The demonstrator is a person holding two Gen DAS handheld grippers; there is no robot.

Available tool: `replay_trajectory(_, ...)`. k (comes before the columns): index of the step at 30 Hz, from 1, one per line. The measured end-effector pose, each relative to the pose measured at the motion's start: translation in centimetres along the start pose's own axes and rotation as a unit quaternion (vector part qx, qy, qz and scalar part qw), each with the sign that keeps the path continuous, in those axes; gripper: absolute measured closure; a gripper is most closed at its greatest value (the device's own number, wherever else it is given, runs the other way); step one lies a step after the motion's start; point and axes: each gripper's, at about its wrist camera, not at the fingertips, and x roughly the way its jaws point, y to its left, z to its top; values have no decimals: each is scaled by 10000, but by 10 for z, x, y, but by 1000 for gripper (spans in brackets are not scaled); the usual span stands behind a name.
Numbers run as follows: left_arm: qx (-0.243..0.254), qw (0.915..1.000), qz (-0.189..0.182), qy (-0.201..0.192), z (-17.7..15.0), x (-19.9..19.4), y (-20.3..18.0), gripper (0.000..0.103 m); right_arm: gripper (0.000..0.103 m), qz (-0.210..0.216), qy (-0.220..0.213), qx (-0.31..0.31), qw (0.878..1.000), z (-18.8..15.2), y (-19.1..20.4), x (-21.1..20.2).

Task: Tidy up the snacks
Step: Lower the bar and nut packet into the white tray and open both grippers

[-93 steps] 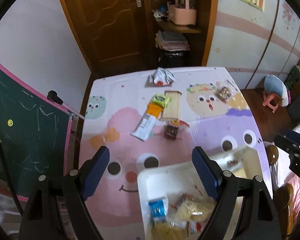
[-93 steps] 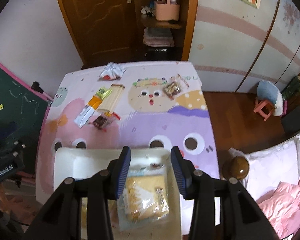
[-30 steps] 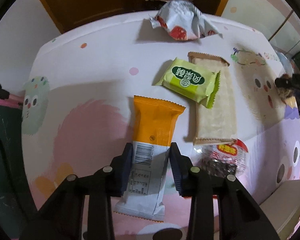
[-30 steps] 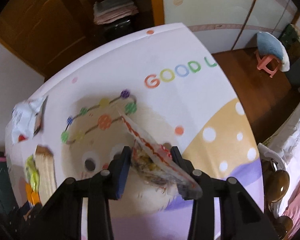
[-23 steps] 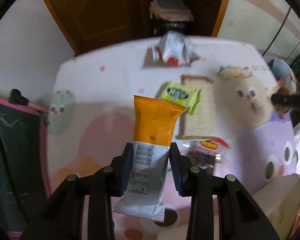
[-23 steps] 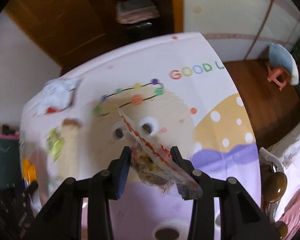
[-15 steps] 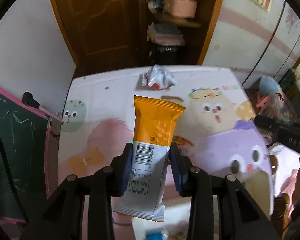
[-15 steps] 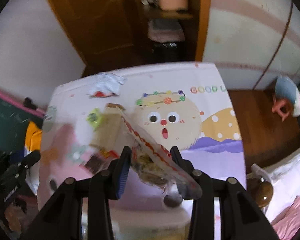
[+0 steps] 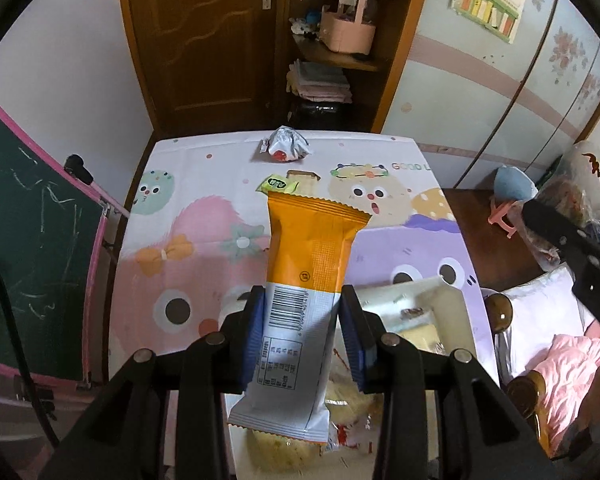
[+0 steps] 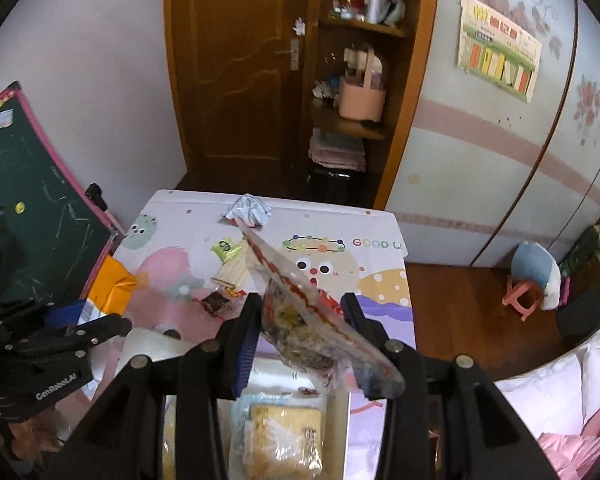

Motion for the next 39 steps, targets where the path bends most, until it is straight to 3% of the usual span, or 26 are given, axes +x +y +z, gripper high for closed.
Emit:
replay_trajectory(7,-52,9999,11,-110,-25,-28,-12,68,63,165,6,-238,9996,-22,13,-29)
replay_trajectory(17,-96,9999,134,-6,-44,-33,-21,67,62,340,210,-308,9987,-42,17,-39)
replay_trajectory(25,10,9992,387,116,-56,-25,-26,66,62,481,907,-251,9944,-67,17,-9)
replay_trajectory(34,141,9972,716,155,-61,-22,-29,65,61,584,1369,-250,9885,-82,22,9)
replay_trajectory(35,148,9970,745,148,-61,-22,-29,63,61,568,1387,-255,9884,-82,23,10)
replay_trajectory(36,141,9970,748,148,-61,-23,-29,54,61,549,1392,-268,9884,-82,23,10)
replay_trajectory(37,105,9971,734,142,-61,-23,-29,36,60,530,1396,-274,9884,-82,24,10)
replay_trajectory(39,48,9971,756,72,-61,-26,-29,20,54,536,1418,-231,9882,-82,23,10)
